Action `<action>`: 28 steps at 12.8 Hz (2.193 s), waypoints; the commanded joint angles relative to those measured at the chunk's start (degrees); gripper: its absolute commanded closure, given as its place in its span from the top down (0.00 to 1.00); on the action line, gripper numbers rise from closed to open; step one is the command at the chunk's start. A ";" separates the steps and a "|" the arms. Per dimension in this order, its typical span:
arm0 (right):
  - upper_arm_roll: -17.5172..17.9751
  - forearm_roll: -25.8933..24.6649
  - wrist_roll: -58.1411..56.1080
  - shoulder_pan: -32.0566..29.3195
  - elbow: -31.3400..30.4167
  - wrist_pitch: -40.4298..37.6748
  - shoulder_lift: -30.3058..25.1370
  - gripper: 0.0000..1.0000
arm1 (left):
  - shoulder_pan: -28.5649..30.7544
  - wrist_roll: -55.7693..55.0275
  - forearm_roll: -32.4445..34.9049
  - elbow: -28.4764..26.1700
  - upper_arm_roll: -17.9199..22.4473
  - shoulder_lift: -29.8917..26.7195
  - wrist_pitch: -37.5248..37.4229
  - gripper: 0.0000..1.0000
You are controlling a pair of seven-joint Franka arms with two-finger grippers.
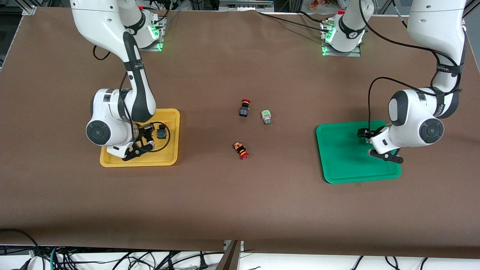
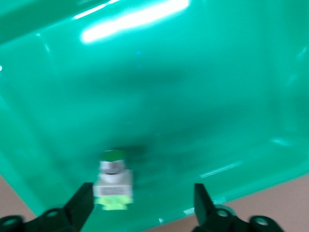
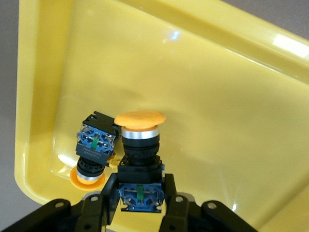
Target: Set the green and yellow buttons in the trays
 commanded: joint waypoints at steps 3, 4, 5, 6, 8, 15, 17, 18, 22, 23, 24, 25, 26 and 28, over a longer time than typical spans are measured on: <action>-1.21 1.02 -0.13 0.86 -1.10 0.48 -2.91 0.89 | -1.73 -17.56 -1.73 1.86 -12.10 -0.88 -2.76 1.00; -1.21 1.02 0.66 1.04 -0.57 0.31 -3.69 0.95 | -2.08 -22.48 -2.34 1.78 -14.65 -0.71 -2.58 1.00; -1.21 1.02 3.02 1.13 -0.31 0.22 -4.75 0.98 | -3.13 -26.97 -2.44 1.43 -16.86 -0.53 -1.80 1.00; -1.21 0.94 5.74 1.30 -0.22 0.22 -6.41 0.98 | -4.27 -32.49 -2.44 0.90 -18.79 -0.35 -0.23 1.00; -0.94 0.67 10.49 1.66 -0.13 -0.83 -9.75 0.99 | -6.73 -41.82 -2.44 -0.85 -22.05 0.09 3.98 1.00; 0.45 -8.97 29.11 2.53 -0.13 -12.42 -26.61 0.99 | -14.29 -62.85 2.64 -5.61 -27.33 2.80 16.13 1.00; 1.08 -11.80 32.04 2.54 -0.13 -15.94 -31.98 0.99 | -15.18 -67.07 7.29 -5.52 -27.42 4.39 17.98 0.99; 1.08 -13.38 32.04 2.54 -0.13 -17.17 -33.22 0.99 | -15.27 -68.31 9.41 -5.43 -27.42 5.09 18.85 0.99; 1.43 -17.08 31.69 2.71 -0.13 -19.12 -36.05 0.99 | -15.35 -70.25 9.96 -5.26 -27.42 6.68 20.97 0.71; 1.95 -18.04 31.69 2.62 -0.13 -19.21 -36.05 0.99 | -15.44 -70.86 10.04 -5.26 -27.42 6.68 20.97 0.50; 3.61 -18.40 31.78 1.84 -0.13 -19.21 -36.05 0.99 | -15.35 -70.96 10.04 -5.08 -27.42 6.59 20.97 0.25; 5.98 -18.49 31.78 -0.87 -0.13 -19.21 -36.05 0.99 | -15.27 -70.87 9.96 -4.82 -27.42 6.33 20.80 0.05; 10.61 -18.49 31.78 -5.42 -0.13 -19.21 -36.05 0.99 | -15.01 -70.96 9.96 -4.64 -27.42 5.98 20.45 0.00; 18.54 -18.49 31.69 -13.17 -0.13 -19.12 -36.22 0.99 | -13.60 -69.82 9.96 -3.42 -27.25 3.88 18.18 0.00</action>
